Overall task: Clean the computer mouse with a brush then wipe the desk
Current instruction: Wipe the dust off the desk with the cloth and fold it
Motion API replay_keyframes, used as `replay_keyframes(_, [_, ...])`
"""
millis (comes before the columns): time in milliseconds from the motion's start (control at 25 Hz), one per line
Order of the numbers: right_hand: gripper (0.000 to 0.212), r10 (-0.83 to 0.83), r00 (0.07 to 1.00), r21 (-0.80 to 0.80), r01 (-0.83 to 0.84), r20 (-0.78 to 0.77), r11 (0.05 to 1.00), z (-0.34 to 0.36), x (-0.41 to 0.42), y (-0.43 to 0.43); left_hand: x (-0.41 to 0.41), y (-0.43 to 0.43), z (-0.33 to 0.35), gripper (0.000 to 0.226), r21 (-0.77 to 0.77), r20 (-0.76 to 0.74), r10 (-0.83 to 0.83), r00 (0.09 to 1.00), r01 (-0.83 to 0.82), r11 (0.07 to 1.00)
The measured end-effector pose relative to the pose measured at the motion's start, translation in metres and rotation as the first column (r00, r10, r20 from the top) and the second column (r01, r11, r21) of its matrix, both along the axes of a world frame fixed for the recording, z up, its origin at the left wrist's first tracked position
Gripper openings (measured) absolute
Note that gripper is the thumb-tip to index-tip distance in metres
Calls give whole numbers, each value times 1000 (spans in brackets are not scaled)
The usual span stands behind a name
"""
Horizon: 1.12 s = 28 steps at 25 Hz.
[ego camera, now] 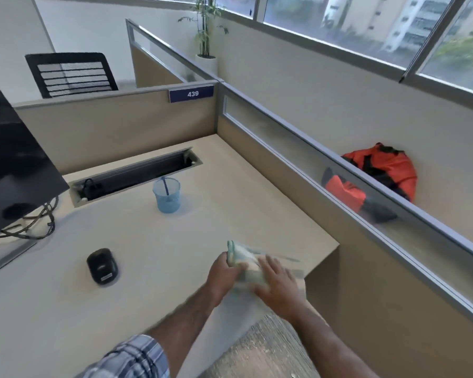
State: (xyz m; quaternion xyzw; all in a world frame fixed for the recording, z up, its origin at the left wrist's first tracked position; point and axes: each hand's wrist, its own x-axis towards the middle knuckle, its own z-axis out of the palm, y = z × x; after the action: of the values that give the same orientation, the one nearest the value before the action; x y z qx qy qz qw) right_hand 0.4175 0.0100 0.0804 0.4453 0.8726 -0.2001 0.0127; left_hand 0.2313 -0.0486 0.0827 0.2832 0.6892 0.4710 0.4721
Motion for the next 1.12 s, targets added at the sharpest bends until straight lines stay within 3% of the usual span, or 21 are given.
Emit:
replay_keyframes(120, [86,-72,995,-44,69,-62,997,-14,-4,-12,-18,-3,-9,17,-34,-196,-76,978,71,997])
replay_keyframes(320, [73,-57,989,25,54,139,998,-29,-10,-27,-37,-8,-19,48,-110,-496,-226,838,198,974])
replay_keyframes(440, [76,-45,978,95,26,206,995,-31,-13,-28,-38,-4,-20,64,-115,-669,-238,704,219,969])
replay_keyframes(680, [77,-26,973,89,6,228,996,-42,-6,-10,-32,25,-28,71,-133,-888,-230,398,257,957])
replay_keyframes(840, [78,-129,965,110,107,228,988,-48,-7,17,-26,57,-27,65,-85,-951,-198,238,413,907])
replay_keyframes(1000, [80,-191,959,136,164,209,977,-52,-8,54,-13,89,-46,64,-254,-889,-420,182,565,785])
replay_keyframes(1120, [78,-217,956,158,188,198,969,-56,-8,81,-7,114,-63,64,-320,-881,-458,122,559,765])
